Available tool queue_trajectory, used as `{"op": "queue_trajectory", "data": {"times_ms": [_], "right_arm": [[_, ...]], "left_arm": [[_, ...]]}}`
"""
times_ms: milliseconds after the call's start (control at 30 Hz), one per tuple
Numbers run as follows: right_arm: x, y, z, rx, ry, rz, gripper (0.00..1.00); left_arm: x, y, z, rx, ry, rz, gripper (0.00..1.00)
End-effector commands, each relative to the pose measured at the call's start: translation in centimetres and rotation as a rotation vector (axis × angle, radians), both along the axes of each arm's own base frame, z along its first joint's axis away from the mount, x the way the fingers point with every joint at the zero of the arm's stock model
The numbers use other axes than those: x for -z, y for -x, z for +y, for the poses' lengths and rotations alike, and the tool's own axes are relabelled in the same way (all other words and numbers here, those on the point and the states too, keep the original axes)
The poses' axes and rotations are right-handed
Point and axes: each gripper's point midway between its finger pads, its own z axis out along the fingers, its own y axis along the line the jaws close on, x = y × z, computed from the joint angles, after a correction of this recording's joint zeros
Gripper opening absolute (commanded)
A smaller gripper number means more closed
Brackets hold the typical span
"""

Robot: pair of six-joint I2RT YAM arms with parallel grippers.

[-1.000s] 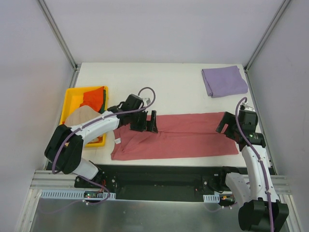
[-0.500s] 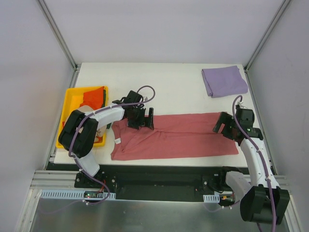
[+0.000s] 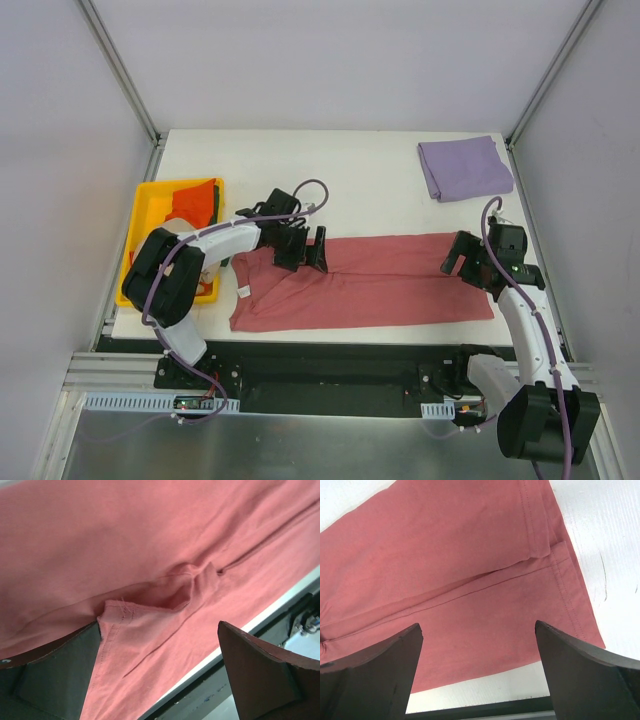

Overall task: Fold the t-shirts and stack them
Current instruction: Fold the other side of the tshirt into a rectangle

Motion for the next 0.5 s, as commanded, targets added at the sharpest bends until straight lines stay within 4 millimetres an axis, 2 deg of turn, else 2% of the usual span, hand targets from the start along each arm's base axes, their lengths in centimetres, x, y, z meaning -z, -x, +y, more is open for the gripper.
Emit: {"op": "queue_trajectory", "data": {"times_ms": [0, 167, 300, 467], "right_arm": [[-0.2, -0.3, 0.1, -0.009, -0.008, -0.019, 0.96], [-0.3, -0.3, 0.0, -0.003, 0.0, -0.026, 0.96], [-0.6, -0.3, 0.0, -0.005, 0.002, -0.036, 0.96], [-0.8, -0.1, 0.0, -0.003, 0.004, -0.053, 0.96]], "left_arm": [[-1.6, 0.7, -2.4, 0.09, 0.095, -0.009, 0.99], [-2.2, 2.6, -3.3, 0.145, 0.126, 0.003, 0.99], [-2.2, 6.4, -4.3, 0.223, 0.177, 0.093, 0.99], [-4.3, 11.6, -5.1, 0.303, 0.224, 0.12, 0.99]]}}
